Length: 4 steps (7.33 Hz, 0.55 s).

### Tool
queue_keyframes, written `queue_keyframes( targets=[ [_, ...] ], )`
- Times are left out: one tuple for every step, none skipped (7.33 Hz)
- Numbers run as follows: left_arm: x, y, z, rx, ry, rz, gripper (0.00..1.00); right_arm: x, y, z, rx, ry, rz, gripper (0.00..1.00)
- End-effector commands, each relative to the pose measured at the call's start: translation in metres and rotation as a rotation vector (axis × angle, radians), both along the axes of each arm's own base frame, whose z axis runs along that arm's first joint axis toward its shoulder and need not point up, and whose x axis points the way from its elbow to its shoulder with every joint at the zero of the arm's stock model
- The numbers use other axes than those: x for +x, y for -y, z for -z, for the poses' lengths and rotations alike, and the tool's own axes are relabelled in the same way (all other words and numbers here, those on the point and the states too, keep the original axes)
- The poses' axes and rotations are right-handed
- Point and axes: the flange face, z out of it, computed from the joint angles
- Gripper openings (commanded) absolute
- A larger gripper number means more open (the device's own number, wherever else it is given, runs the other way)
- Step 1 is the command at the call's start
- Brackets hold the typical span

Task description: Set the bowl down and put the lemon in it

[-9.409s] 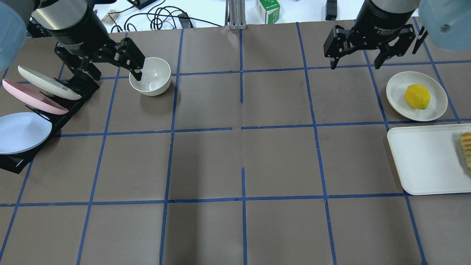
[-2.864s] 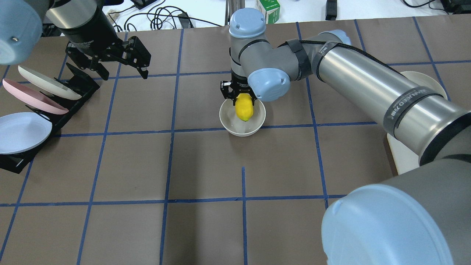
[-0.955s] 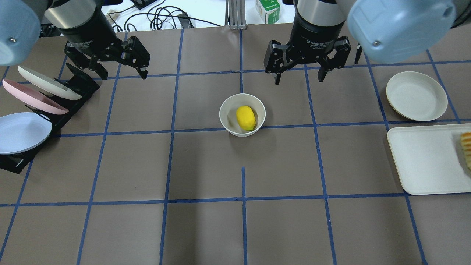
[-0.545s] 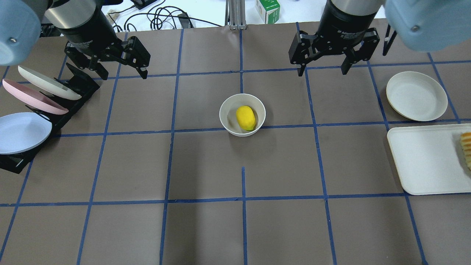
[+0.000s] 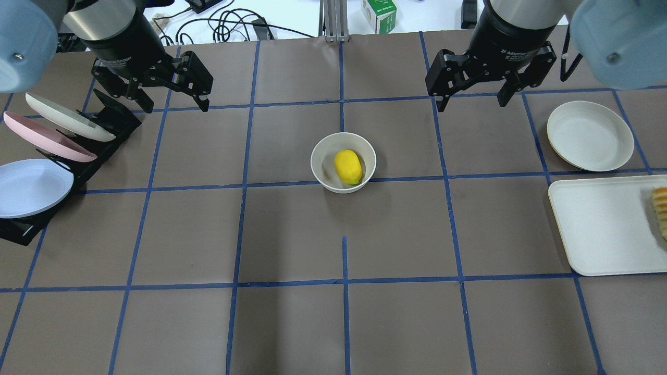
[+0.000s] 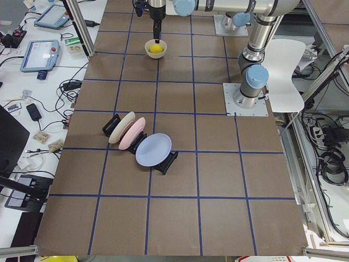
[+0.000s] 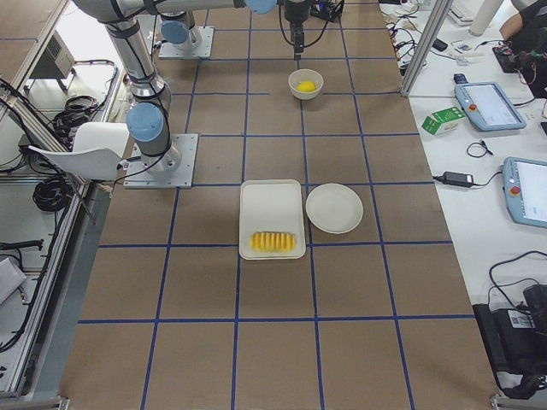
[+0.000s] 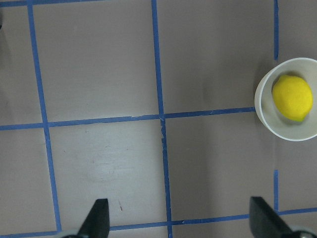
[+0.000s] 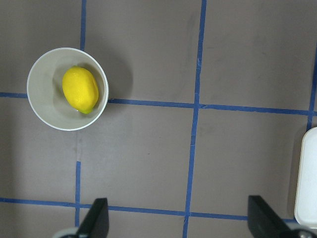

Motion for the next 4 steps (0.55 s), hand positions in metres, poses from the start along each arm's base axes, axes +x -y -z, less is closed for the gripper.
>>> queue_keyframes(
  targets=[
    [0.0001,0.0004,0.0005,0.001,0.0,-0.001,1.0,-0.0003,-0.0005,0.0009,0.005,-0.001,0.004,1.0],
    [0.0002,0.0004,0.0006,0.001,0.002,-0.001,1.0,-0.0002,-0.0006,0.001,0.007,0.001,0.01,1.0],
    [0.0011,-0.0003,-0.0001,0.001,0.011,0.002,1.0,-0.0002,-0.0006,0.001,0.007,0.001,0.004,1.0],
    [0.002,-0.0011,-0.0016,-0.002,0.013,0.002,1.0,-0.0002,-0.0007,0.0018,0.008,0.001,0.007,1.0]
  ],
)
